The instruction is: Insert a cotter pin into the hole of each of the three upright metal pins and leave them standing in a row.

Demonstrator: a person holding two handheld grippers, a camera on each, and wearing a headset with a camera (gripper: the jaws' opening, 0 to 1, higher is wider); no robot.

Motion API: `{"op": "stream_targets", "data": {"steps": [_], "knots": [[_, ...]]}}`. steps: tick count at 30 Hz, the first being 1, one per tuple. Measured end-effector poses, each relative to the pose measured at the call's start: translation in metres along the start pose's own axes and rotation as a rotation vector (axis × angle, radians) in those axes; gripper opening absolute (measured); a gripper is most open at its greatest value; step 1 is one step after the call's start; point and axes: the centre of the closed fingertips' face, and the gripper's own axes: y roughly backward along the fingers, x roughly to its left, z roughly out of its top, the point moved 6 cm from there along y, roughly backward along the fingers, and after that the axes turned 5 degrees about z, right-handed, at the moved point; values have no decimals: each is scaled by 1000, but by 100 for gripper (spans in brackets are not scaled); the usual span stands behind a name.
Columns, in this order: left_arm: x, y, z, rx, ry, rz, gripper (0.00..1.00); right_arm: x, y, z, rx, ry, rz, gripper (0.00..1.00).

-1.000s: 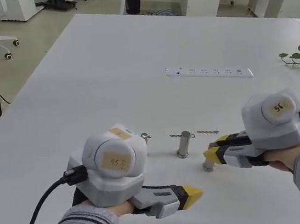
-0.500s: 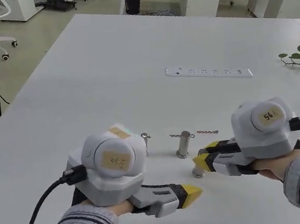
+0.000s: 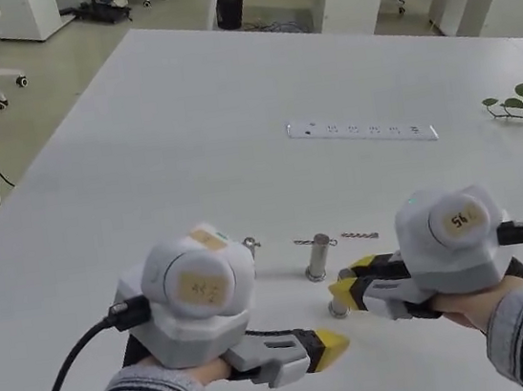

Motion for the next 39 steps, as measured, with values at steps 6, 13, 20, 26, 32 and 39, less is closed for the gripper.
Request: {"op": "stream_targets", "data": {"steps": [6, 13, 20, 26, 32, 39], "knots": [[0, 0, 1, -10, 9, 0, 98, 1, -1, -2, -1, 3, -4, 10], [3, 0, 2, -21, 22, 11, 98, 1, 3, -6, 0, 9, 13, 18], [6, 0, 3, -20, 13, 32, 99, -6, 10, -8, 35, 75, 50, 25], [6, 0, 3, -22, 13, 37, 99, -21, 16, -8, 87, 131, 75, 26], [7, 0, 3, -23, 22, 39, 99, -39, 18, -5, 131, 179, 89, 26], [6, -1, 3, -26, 12, 33, 99, -68, 13, -2, 188, 183, 92, 25]]}}
